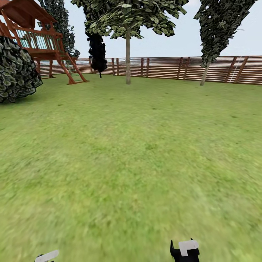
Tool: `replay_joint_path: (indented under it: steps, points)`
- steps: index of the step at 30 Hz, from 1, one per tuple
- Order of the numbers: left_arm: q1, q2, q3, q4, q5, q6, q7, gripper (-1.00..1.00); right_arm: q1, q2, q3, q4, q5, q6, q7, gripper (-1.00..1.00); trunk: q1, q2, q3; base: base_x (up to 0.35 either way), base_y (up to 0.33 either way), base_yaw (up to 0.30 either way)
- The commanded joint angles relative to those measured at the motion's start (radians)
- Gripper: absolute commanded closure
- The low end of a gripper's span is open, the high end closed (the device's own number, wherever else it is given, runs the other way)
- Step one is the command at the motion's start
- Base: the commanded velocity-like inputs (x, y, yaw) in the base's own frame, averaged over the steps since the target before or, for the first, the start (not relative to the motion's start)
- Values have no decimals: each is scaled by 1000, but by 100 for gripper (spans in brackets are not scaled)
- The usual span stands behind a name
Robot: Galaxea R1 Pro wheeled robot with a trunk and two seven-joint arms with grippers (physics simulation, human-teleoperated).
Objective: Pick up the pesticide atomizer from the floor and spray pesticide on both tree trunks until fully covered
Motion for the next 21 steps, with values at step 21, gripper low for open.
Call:
replay_joint_path:
  steps: [21]
  points:
    - [-1, 0, -2, 1, 10, -3, -2, 100, -1, 0, 8, 1, 3, 2, -10, -100, 0, 0, -1, 341, 0, 0]
